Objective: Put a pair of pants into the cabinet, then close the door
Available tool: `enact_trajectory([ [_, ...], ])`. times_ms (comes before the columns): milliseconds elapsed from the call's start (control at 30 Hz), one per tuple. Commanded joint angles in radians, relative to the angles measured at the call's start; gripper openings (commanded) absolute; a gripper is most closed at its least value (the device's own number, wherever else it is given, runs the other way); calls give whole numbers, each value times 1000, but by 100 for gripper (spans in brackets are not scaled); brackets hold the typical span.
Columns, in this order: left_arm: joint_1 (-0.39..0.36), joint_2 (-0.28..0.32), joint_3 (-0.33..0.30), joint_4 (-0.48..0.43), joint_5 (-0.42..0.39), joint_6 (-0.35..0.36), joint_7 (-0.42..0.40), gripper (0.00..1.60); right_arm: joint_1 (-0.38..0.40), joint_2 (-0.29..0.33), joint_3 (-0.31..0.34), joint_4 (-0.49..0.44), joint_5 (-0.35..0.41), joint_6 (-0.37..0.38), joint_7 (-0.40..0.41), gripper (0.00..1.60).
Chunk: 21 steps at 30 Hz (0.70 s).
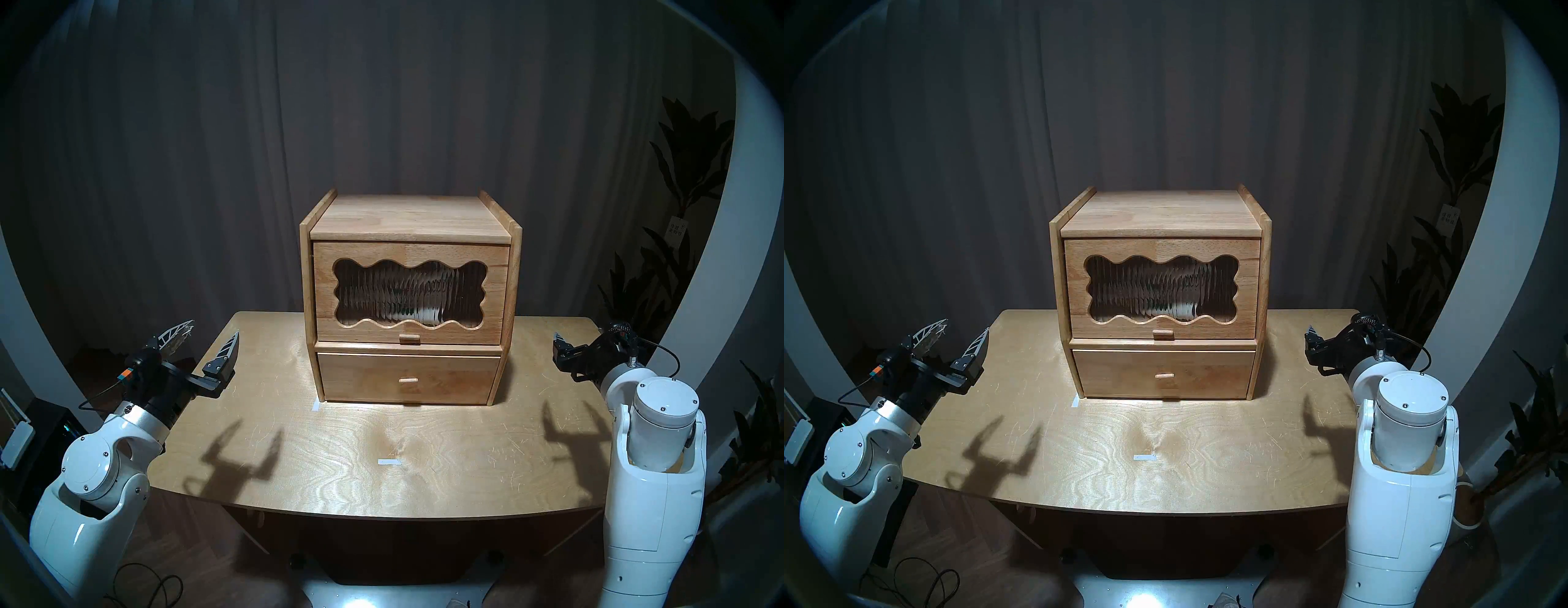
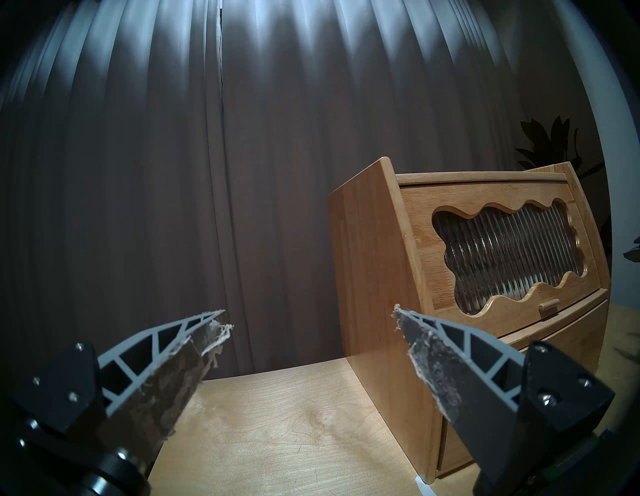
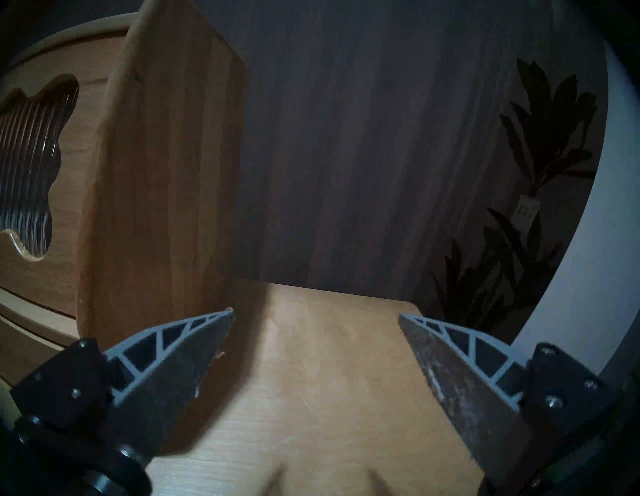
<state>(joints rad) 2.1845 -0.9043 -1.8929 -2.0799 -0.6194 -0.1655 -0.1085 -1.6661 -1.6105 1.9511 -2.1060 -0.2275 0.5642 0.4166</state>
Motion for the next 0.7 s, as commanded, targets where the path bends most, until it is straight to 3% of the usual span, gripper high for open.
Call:
enact_trajectory([
  [0,-7,2,-4,-11,0,-4,-1,160,105,-1,4,8,117,-31,44,160],
  [200,-7,3,-4,-12,0,-4,-1,160,174,5,18,56,220,-52,80,160],
  [667,-8,3,-5,-16,0,-6,-1,160,302,54,123,143,421,-177,87,160],
])
